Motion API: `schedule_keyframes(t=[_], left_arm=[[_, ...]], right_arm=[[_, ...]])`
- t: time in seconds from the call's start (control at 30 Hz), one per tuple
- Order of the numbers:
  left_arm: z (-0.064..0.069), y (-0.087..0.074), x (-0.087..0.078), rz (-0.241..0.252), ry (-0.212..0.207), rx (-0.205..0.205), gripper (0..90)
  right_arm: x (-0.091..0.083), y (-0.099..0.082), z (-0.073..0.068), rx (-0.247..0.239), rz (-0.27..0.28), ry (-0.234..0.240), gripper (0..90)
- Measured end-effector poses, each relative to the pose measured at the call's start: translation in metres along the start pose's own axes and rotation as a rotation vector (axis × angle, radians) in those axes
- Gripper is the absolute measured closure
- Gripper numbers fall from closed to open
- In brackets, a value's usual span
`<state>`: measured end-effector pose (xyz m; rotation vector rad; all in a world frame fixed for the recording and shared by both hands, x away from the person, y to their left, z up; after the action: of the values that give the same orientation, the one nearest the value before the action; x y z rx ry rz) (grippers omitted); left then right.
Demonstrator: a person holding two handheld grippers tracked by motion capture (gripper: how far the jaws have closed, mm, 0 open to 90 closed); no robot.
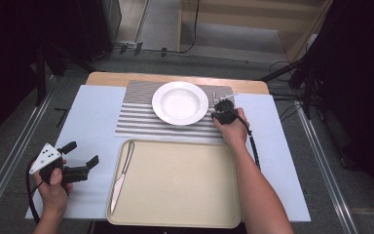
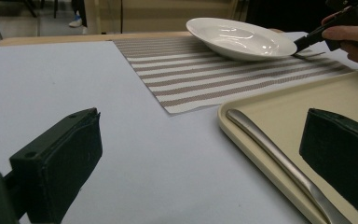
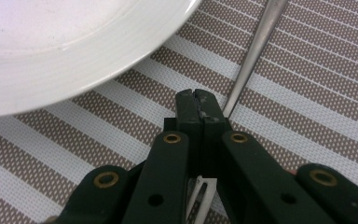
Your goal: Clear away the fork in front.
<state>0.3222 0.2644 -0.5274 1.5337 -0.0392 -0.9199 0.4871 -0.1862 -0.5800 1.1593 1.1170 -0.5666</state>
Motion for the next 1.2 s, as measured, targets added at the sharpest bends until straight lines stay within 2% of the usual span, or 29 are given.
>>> schedule_keyframes(t=[0.37,0.43,0.5,0.53,0.6,0.7,0.77,0.87,0.93,1.2], left_arm=[[0.0,0.0,0.0,0.0,-0.002,-0.001,0.0],[0.0,0.0,0.0,-0.001,-0.002,-0.001,0.0],[0.0,0.0,0.0,0.001,-0.001,-0.002,0.0],[0.0,0.0,0.0,0.0,-0.001,0.0,0.0],[0.0,0.0,0.0,0.0,0.002,-0.001,0.0],[0.0,0.0,0.0,0.0,0.002,-0.003,0.0],[-0.001,0.0,0.0,0.001,0.001,-0.003,0.0],[-0.001,0.0,0.0,0.0,0.002,-0.001,0.0],[-0.001,0.0,0.0,0.0,0.001,0.0,0.0],[-0.001,0.0,0.0,0.0,0.001,-0.001,0.0]], right_arm=[[-0.007,-0.014,0.012,-0.005,-0.019,0.004,90.0],[-0.009,-0.015,0.014,0.001,-0.033,0.017,90.0],[-0.012,-0.012,0.017,0.019,0.002,0.03,90.0],[-0.016,-0.009,0.02,0.051,0.036,0.035,90.0],[-0.018,-0.003,0.026,0.082,0.069,0.009,80.7],[-0.014,0.001,0.029,0.096,0.043,-0.01,79.3],[-0.009,0.003,0.029,0.087,0.024,-0.021,79.0],[-0.002,0.004,0.031,0.092,-0.016,-0.057,79.9],[0.0,0.003,0.032,0.107,-0.022,-0.065,84.4],[-0.003,-0.005,0.032,0.106,-0.027,-0.064,87.1]])
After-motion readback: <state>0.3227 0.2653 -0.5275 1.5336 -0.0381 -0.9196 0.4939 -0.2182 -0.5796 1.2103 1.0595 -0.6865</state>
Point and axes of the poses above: each handheld gripper's, and its own axes: x roughly forward along the jaws, y roughly out of its top, z roughly to its right, the point moved 8 cm from there along x, roughly forward along the jaws, and after that the axes turned 12 degrees about -z, right-handed, at the moved point
